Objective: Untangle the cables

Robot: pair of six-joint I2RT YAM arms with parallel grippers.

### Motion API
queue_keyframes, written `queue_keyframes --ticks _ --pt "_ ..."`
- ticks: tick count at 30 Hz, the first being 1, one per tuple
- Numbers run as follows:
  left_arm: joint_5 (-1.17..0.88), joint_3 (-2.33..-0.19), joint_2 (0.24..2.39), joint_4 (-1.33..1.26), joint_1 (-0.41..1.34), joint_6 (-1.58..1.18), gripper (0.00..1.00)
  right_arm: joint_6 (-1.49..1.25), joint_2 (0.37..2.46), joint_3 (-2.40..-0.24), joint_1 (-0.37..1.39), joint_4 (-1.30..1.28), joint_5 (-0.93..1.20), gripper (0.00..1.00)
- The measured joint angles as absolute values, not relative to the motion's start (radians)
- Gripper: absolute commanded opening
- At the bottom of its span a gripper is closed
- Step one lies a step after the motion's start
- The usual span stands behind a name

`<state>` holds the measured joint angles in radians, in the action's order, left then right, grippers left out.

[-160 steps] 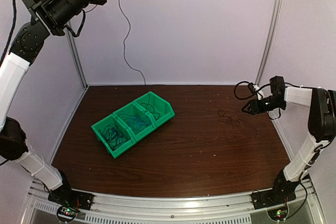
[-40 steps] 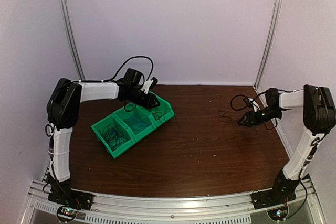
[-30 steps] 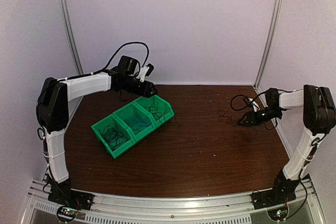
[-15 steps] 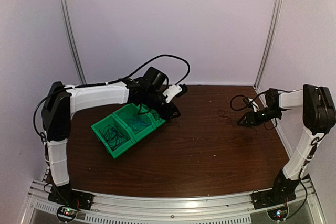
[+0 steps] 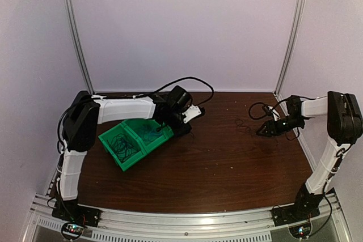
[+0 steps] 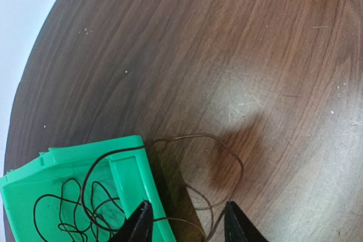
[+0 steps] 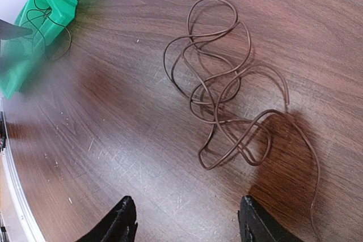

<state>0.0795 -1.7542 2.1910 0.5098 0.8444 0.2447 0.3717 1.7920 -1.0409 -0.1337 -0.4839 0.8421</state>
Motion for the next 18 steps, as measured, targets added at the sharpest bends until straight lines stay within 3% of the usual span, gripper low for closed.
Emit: queue_keyframes --ticks 8,13,18 --pt "0.086 -1.776 2.217 0.526 0.848 0.256 0.44 0.375 1.792 -1.041 -0.134 -0.488 0.851 0.63" --pt "0.075 -1.787 2.23 0.531 0.848 0.258 0.33 0.38 1.792 -1.043 -0.134 -0.497 0.855 0.63" --pt "0.072 -1.795 2.259 0.545 0.848 0.263 0.14 0.386 1.796 -1.043 -0.134 -0.503 0.857 0.63"
